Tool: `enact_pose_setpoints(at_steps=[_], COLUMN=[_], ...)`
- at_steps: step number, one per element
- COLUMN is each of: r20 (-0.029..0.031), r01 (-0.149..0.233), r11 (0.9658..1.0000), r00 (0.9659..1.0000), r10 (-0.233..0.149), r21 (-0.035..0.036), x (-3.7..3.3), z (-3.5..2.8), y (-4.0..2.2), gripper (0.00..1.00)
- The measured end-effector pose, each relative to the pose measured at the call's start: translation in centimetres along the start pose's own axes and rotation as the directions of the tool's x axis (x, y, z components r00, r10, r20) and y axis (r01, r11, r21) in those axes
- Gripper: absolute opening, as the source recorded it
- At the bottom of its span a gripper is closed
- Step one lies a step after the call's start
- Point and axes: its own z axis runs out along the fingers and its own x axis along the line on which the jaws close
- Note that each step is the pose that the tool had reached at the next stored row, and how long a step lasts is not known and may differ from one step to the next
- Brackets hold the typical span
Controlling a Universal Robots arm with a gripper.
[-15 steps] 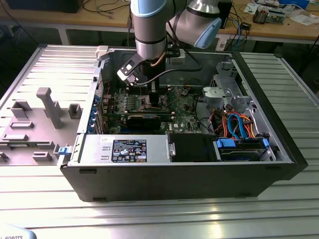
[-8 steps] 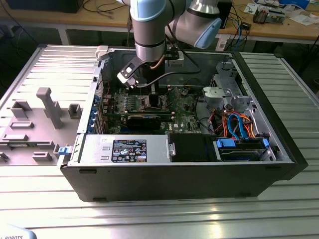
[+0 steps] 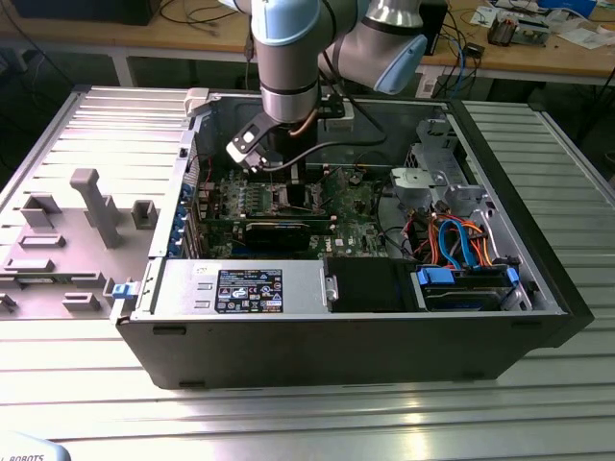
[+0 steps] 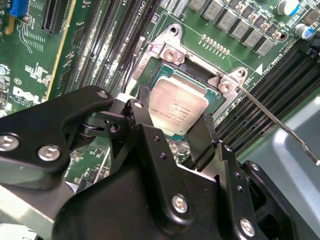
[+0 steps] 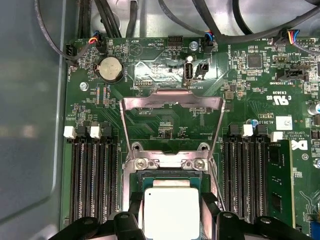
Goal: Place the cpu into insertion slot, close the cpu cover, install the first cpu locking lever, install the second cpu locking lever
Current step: 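Place the cpu into insertion slot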
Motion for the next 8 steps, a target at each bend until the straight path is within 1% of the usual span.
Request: enact_pose_setpoints(at_steps=[8], r20=[0.0000], r01=[0.000], r11=[1.0000], r00=[1.0000], r10=[0.000], r21=[0.0000], x=[0.02], z=[0.25], y=[0.05], gripper=[0.54])
